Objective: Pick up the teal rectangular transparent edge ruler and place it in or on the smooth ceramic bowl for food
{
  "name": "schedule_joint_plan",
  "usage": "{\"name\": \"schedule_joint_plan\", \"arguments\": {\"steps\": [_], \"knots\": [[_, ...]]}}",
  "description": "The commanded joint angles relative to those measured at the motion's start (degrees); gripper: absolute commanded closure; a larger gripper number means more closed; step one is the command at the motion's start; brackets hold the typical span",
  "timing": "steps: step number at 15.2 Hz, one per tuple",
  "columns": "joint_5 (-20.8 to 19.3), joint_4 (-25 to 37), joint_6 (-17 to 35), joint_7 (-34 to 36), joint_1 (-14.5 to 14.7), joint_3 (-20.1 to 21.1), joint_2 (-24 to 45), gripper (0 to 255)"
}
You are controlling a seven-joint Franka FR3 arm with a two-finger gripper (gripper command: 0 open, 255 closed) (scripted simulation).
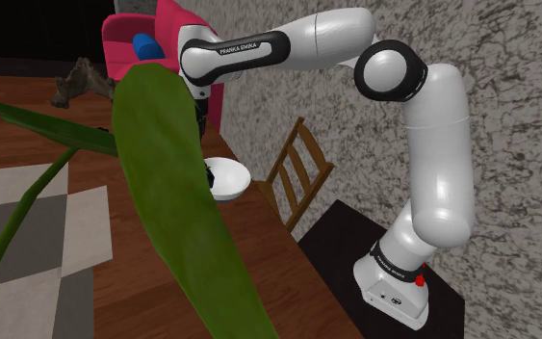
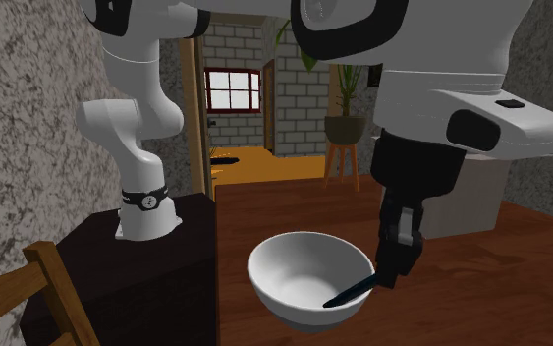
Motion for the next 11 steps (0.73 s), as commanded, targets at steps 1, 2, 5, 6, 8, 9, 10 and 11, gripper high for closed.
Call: {"name": "schedule_joint_plan", "arguments": {"steps": [1,2,5,6,8,9,10,11], "knots": [[0.0,0.3,-0.6,0.0,0.0,0.0,-0.3,255],[0.1,0.7,-1.2,0.0,0.0,0.1,-0.5,255],[0.2,2.0,-3.2,0.1,0.0,0.2,-1.2,255],[0.3,2.4,-3.8,0.1,0.0,0.2,-1.4,255],[0.3,3.4,-5.2,0.2,0.0,0.3,-1.8,255],[0.4,3.9,-5.8,0.2,0.0,0.3,-1.9,255],[0.4,4.5,-6.5,0.2,0.0,0.3,-2.1,255],[0.4,5.0,-7.2,0.3,0.0,0.3,-2.2,255]]}}
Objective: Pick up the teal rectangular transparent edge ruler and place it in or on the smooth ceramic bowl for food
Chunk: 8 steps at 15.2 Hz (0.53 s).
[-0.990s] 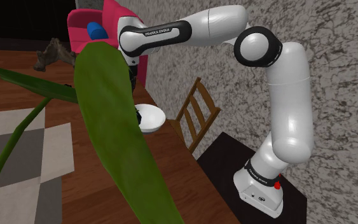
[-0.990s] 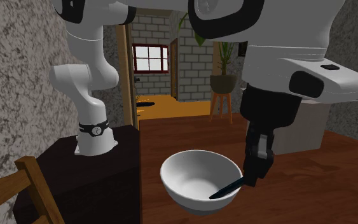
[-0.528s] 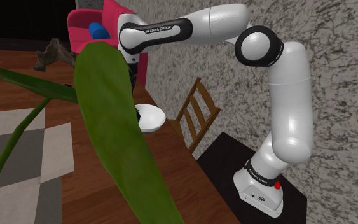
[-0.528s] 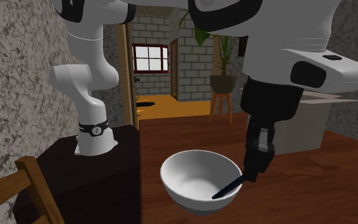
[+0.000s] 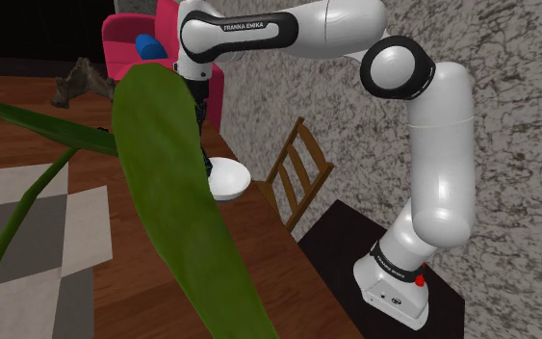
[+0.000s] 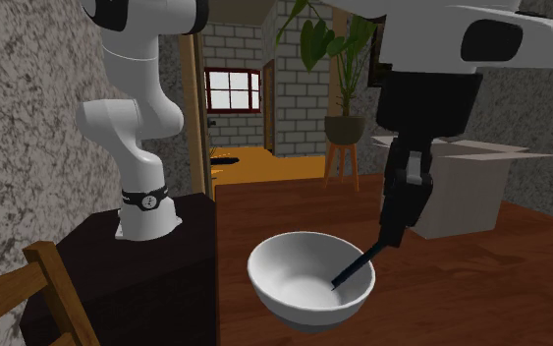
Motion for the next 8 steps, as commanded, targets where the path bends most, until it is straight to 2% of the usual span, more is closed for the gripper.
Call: {"name": "schedule_joint_plan", "arguments": {"steps": [1,8], "knots": [[0.0,1.2,-1.4,0.1,0.0,0.0,-0.2,255],[0.1,5.8,-6.5,0.3,0.3,0.2,-0.7,255]]}}
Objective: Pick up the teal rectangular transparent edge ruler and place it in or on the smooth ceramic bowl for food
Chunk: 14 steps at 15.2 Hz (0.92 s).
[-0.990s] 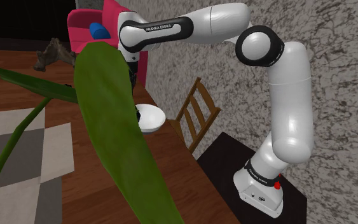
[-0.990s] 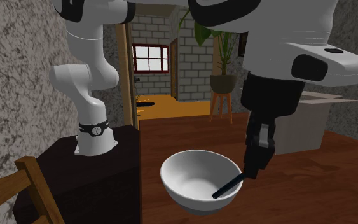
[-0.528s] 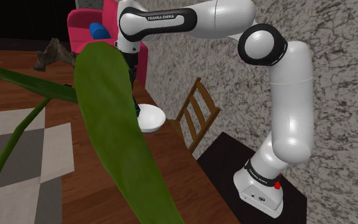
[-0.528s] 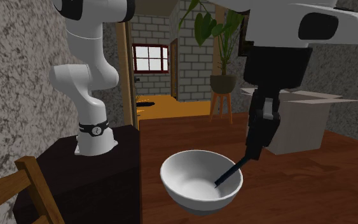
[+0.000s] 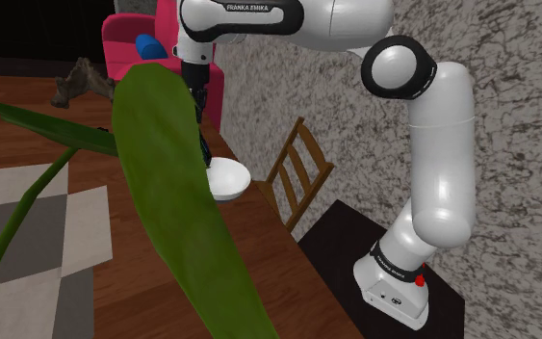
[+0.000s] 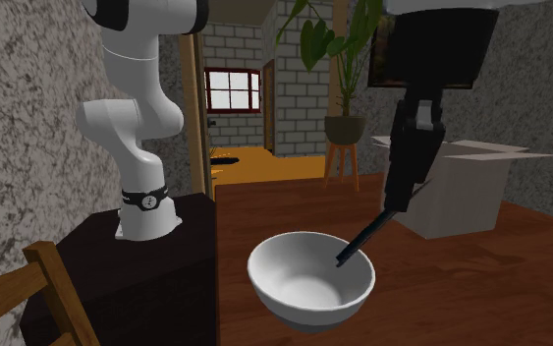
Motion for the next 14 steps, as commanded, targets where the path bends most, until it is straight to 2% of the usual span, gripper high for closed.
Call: {"name": "schedule_joint_plan", "arguments": {"steps": [1,8,14], "knots": [[0.1,0.8,-1.3,0.1,0.0,0.1,-0.4,255],[0.0,6.9,-6.8,0.4,0.5,0.1,0.1,255],[3.3,-9.9,-5.1,-0.1,-2.2,1.1,-15.2,255]]}}
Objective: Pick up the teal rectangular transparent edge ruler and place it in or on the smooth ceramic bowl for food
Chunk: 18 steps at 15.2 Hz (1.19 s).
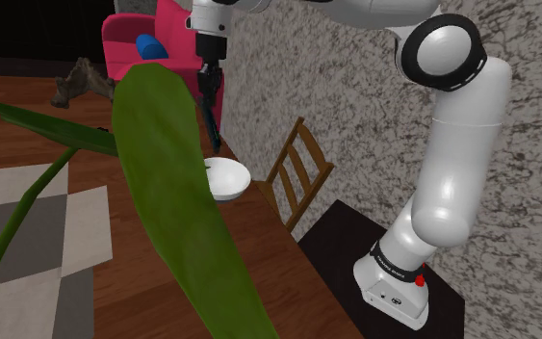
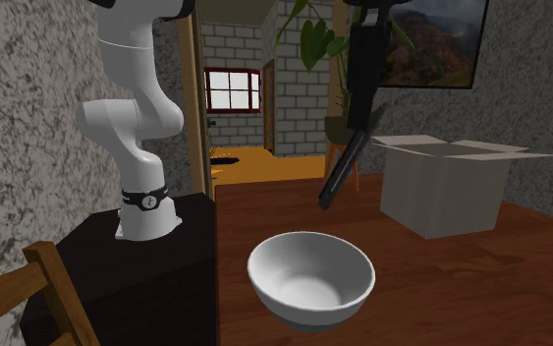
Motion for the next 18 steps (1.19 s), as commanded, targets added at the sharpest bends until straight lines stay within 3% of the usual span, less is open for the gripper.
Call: {"name": "schedule_joint_plan", "arguments": {"steps": [1,18], "knots": [[1.2,-4.9,-0.2,-0.6,-1.0,0.1,-5.2,255],[1.2,-17.1,12.6,-1.6,-1.2,-0.2,-4.5,255]]}}
